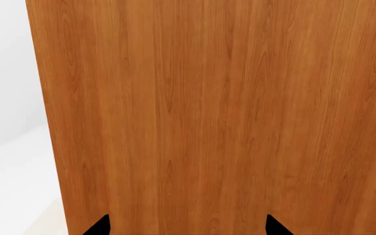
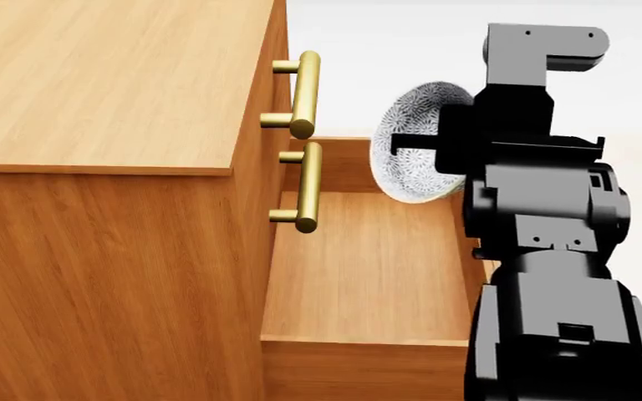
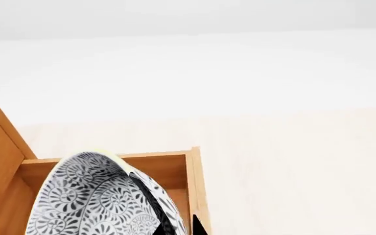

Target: Put the bowl in the bottom drawer of the cabinet and close it.

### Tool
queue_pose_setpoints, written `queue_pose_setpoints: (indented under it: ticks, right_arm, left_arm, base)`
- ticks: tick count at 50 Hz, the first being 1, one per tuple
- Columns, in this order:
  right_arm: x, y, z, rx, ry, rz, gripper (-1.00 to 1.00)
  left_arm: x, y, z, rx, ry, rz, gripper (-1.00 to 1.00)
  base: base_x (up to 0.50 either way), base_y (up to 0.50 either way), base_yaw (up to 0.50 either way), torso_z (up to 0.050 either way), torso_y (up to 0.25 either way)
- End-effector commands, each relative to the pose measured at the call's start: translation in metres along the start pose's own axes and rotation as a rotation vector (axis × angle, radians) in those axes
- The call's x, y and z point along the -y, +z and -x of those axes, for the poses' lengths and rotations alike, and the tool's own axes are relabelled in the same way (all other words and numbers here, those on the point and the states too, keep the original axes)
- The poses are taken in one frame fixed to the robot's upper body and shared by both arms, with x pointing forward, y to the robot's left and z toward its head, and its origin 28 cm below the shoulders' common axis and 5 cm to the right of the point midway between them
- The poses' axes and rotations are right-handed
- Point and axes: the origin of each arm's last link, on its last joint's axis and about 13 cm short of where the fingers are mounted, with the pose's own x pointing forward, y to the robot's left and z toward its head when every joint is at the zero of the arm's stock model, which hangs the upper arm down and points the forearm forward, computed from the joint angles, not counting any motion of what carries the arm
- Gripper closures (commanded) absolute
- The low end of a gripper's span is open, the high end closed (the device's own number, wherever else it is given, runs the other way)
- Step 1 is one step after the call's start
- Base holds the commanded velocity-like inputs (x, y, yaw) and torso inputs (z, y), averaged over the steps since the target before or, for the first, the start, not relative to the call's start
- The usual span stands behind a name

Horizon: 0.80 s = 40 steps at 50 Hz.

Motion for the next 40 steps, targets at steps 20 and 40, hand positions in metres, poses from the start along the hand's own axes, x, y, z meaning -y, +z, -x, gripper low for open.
queue_pose_setpoints:
  ticks: [20, 40]
  right_arm:
    - [-0.012, -0.012, -0.003, -0.040, 0.076, 0.007, 1.00]
    - [-0.011, -0.020, -0.003, -0.094, 0.097, -0.053, 1.00]
  left_arm:
    - [0.000, -0.001, 0.000, 0.001, -0.001, 0.001, -1.00]
    - [-0.001, 0.000, 0.000, 0.002, -0.001, 0.002, -1.00]
  base:
    - [0.00, 0.00, 0.00, 0.000, 0.001]
    - [0.00, 0.00, 0.00, 0.000, 0.000]
